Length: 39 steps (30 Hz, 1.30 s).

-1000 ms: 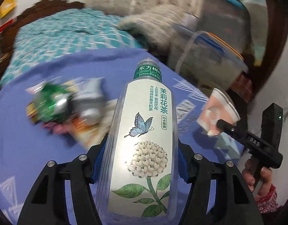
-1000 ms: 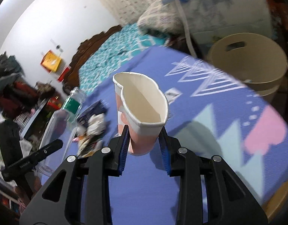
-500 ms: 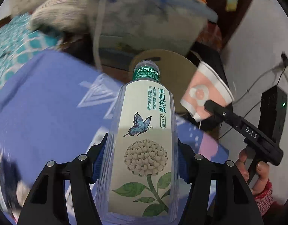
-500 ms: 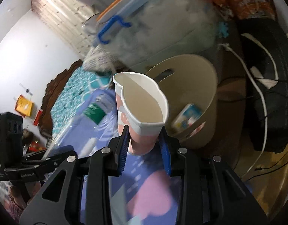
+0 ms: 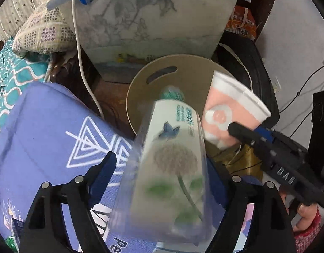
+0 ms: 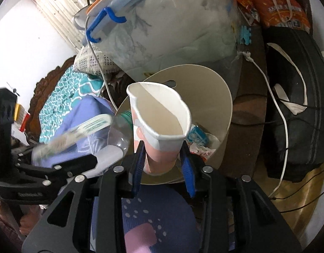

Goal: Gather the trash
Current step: 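Carry cup and bottle to the beige bin and release both, then return both tools open above the remaining trash pile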

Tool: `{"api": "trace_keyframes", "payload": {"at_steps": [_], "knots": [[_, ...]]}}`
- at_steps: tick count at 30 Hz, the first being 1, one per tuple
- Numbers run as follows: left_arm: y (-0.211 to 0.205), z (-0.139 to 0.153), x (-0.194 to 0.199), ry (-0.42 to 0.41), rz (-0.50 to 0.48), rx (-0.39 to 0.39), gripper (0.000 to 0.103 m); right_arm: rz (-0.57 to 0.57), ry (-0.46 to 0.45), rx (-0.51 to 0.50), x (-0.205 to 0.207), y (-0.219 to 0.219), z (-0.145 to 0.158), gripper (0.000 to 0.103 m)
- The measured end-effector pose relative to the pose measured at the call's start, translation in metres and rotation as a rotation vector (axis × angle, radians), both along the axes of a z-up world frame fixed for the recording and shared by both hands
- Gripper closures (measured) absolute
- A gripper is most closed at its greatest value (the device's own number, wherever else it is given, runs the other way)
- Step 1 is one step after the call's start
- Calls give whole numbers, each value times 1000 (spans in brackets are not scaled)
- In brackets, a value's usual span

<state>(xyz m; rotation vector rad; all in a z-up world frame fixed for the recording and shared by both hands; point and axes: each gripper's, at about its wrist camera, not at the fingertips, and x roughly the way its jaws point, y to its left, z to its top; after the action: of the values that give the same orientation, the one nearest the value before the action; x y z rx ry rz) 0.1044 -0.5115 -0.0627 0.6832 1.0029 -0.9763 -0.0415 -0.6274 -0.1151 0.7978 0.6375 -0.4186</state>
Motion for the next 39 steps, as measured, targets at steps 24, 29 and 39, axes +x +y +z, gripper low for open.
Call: {"api": "trace_keyframes", "payload": {"at_steps": [24, 29, 39], "knots": [[359, 65, -28, -307, 597, -321, 21, 164, -118, 2, 4, 196, 42, 44], [425, 64, -34, -327, 709, -343, 21, 266, -124, -28, 21, 252, 58, 41], [489, 51, -35, -341, 821, -340, 21, 445, -102, -97, 40, 340, 67, 38]]}}
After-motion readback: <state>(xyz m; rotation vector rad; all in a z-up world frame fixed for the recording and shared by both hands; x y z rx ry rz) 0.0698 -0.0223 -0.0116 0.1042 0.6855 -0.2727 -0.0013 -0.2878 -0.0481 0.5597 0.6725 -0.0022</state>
